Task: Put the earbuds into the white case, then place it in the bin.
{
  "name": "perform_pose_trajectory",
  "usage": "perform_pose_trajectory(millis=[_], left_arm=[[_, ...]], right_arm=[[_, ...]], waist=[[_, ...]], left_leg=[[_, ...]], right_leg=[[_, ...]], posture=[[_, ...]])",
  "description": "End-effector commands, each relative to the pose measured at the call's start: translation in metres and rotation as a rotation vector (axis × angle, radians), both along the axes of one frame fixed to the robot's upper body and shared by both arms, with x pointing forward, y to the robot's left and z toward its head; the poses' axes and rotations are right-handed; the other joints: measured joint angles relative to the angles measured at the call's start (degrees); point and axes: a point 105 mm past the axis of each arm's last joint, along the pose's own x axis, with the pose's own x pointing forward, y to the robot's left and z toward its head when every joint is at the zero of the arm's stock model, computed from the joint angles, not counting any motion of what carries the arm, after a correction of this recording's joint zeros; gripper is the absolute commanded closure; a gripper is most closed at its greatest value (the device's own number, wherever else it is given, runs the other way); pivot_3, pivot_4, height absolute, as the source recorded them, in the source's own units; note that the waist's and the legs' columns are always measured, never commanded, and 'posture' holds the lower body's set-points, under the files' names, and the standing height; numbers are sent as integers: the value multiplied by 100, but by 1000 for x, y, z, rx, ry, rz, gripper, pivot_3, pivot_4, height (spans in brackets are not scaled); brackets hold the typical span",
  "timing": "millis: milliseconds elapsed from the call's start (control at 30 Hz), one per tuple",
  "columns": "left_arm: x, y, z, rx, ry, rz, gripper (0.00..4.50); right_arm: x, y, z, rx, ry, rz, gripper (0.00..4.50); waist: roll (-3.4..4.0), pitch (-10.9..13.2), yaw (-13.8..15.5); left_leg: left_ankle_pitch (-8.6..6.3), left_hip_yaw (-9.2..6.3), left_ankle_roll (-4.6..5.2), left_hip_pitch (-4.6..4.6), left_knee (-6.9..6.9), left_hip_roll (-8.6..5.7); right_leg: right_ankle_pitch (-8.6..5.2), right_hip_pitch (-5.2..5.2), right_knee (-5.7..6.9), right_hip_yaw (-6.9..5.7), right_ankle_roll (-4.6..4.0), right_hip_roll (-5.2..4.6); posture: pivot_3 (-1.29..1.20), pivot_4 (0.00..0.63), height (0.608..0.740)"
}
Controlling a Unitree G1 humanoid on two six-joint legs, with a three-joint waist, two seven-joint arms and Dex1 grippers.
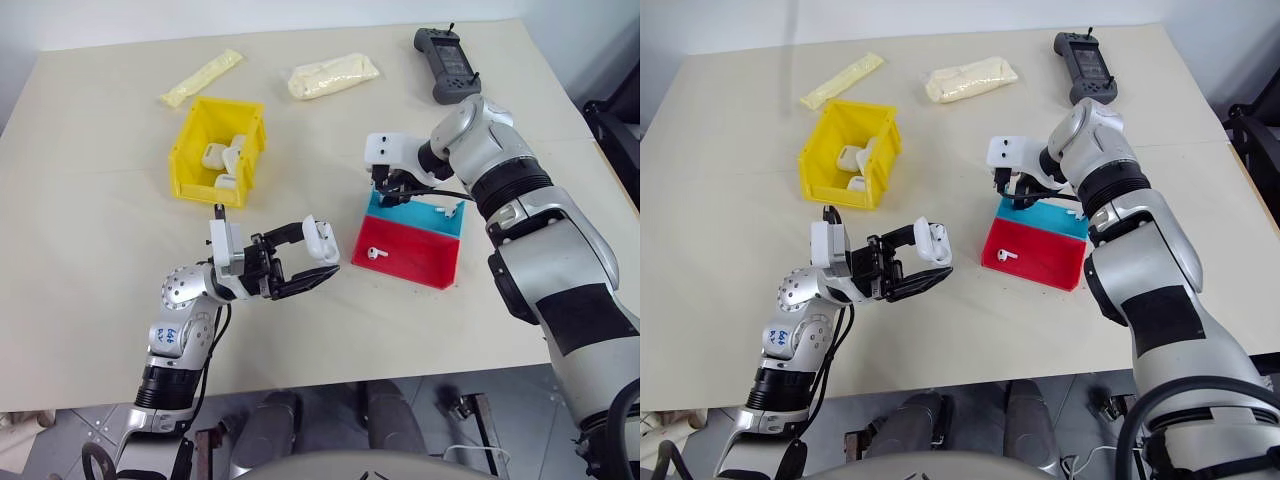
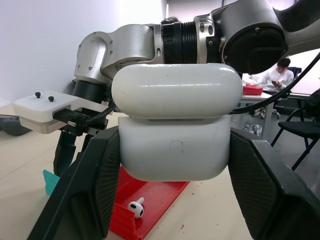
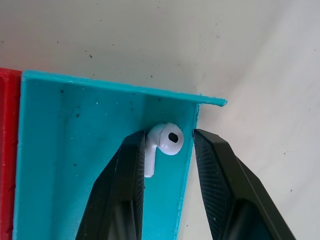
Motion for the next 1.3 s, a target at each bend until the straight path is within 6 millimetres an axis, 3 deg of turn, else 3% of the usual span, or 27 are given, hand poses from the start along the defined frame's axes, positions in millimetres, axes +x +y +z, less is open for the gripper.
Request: perform_pose_trajectory(millis=[33, 133, 433, 600, 733, 833, 900, 1033, 1200, 1300], left_arm=[[-7, 0, 13, -25, -68, -7, 1710], [-6, 0, 13, -23, -68, -8, 1710], [-5, -1, 14, -18, -69, -15, 1710], [-4, -4, 16, -20, -70, -26, 1710], [-2, -8, 17, -14, -67, -50, 1710], [0, -8, 18, -7, -64, -64, 1710], [1, -10, 17, 0, -60, -79, 1710], [3, -12, 21, -8, -28, -125, 1710], [4, -15, 22, -5, -12, -178, 1710], [4, -18, 22, 2, -1, -213, 1710]], right_arm=[[-1, -10, -7, -31, 24, -24, 3348], [-2, -9, -8, -27, 30, -20, 4000], [-2, -7, -6, 9, 27, -19, 4000], [2, -6, 22, 145, -31, -41, 4000], [-5, -25, 56, 311, -67, -47, 4000], [-12, -38, 66, 380, -107, -57, 4000], [-23, -45, 68, 456, -117, -60, 4000], [-68, -55, 55, 657, -158, 37, 4000], [-117, -51, 43, 939, -189, 81, 4000], [-145, -36, 45, 1153, -167, 84, 4000]], waist=[[0, 0, 0], [0, 0, 0], [0, 0, -1], [0, 0, -1], [1, 1, 30], [1, 1, 39], [1, 1, 41], [1, 1, 66], [1, 1, 99], [2, 0, 104]], left_leg=[[0, 0, 0, 0, 0, 0], [0, 0, 0, 0, 0, 0], [0, 0, 0, 0, 0, 0], [0, 1, 0, -3, 0, 0], [0, 0, 0, -9, 1, -4], [0, -1, 1, -9, -1, -5], [0, 1, 1, -9, -2, -3], [-1, 1, -1, -11, -1, 1], [-1, 11, 0, -10, 7, -1], [-1, 11, -1, -3, 9, 8]], right_leg=[[0, 0, 0, 0, 0, 0], [0, 0, 0, 0, 0, 0], [0, 0, 0, 0, 0, 0], [0, -2, 0, 0, 0, 0], [0, -6, -1, 0, 0, -3], [0, -5, -3, -2, 0, -3], [0, -5, -4, -2, 0, -3], [0, -3, -5, -6, 0, -2], [2, -3, -2, 3, 3, -3], [2, 1, -1, 2, 3, 6]], posture=[[0, 150, 740], [0, 150, 740], [0, 150, 740], [0, 150, 740], [0, 150, 740], [0, 150, 740], [0, 150, 740], [0, 150, 740], [0, 150, 740], [0, 150, 740]])
